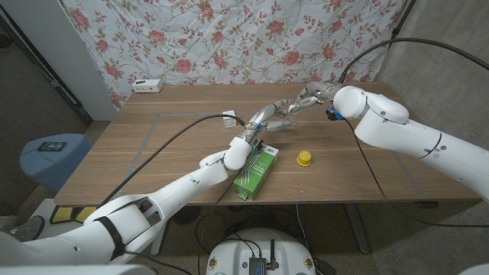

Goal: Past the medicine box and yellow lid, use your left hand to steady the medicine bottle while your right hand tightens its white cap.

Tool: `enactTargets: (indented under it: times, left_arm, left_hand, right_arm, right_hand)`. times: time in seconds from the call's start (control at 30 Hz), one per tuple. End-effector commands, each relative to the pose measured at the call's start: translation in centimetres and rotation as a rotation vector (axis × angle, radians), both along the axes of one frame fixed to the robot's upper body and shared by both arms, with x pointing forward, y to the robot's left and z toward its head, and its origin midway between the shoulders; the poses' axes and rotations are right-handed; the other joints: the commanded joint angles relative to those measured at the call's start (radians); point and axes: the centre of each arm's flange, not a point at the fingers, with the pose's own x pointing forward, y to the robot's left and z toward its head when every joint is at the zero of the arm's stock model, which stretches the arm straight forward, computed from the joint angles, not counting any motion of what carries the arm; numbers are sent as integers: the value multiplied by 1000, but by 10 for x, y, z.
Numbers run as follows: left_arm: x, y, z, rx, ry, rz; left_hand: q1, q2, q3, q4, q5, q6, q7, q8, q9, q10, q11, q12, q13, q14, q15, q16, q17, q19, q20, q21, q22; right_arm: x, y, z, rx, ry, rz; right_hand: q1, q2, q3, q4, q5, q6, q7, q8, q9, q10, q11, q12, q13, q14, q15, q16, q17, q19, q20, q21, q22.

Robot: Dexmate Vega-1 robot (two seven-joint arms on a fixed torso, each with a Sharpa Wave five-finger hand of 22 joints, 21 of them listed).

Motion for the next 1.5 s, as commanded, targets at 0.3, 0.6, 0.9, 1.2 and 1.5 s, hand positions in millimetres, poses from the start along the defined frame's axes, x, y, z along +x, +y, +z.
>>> enactTargets:
  times: [0.3, 0.6, 0.9, 1.2, 1.5]
  left_arm:
    - [3, 0, 3, 1, -6, -6]
    - [3, 0, 4, -1, -6, -2]
    - [2, 0, 2, -5, -3, 1]
    - [2, 1, 2, -7, -2, 3]
    - [2, 2, 2, -10, -6, 4]
  left_hand:
    - [5, 6, 9, 0, 4, 3, -8, -1, 6, 79, -71, 6, 6, 7, -64, 2, 2, -7, -118, 4, 2]
    - [9, -1, 5, -4, 4, 5, -12, -1, 6, 85, -74, 8, 6, 11, -65, 4, 3, -5, -123, 5, 2]
    - [9, -3, 4, -4, 6, 6, -14, -1, 5, 84, -76, 7, 6, 12, -65, 4, 2, -4, -123, 5, 2]
    - [8, -3, 5, -3, 7, 7, -14, -1, 5, 84, -73, 7, 6, 12, -64, 3, 2, -4, -123, 4, 2]
    - [7, -4, 5, -3, 7, 7, -14, -1, 5, 84, -76, 7, 6, 12, -63, 3, 2, -5, -123, 4, 2]
  right_arm:
    - [6, -2, -2, 29, 3, -13]
    - [7, -3, -3, 33, -2, -23]
    - [7, -2, -3, 30, -21, -37]
    - [9, 2, -4, 33, -33, -41]
    - [10, 5, -5, 39, -53, -61]
  right_hand:
    - [-45, -4, -15, 16, -7, 62, 10, 22, 0, 31, -3, 10, 0, 26, -2, 10, 7, 17, 1, 6, 2]
    - [-72, -9, -27, 22, -9, 104, 20, 38, 1, 50, -5, 10, 0, 41, -4, 12, 8, 27, 1, 6, 2]
    - [-103, -12, -42, 27, -9, 182, 29, 83, 21, 88, -14, 14, 0, 65, -16, 18, 9, 36, 3, 5, 2]
    - [-114, -14, -48, 27, -8, 212, 33, 100, 24, 111, -15, 16, 0, 79, -21, 21, 10, 44, 4, 6, 2]
    - [-132, -19, -58, 26, -6, 274, 33, 126, 20, 156, -24, 22, -1, 113, -31, 30, 11, 61, -3, 8, 2]
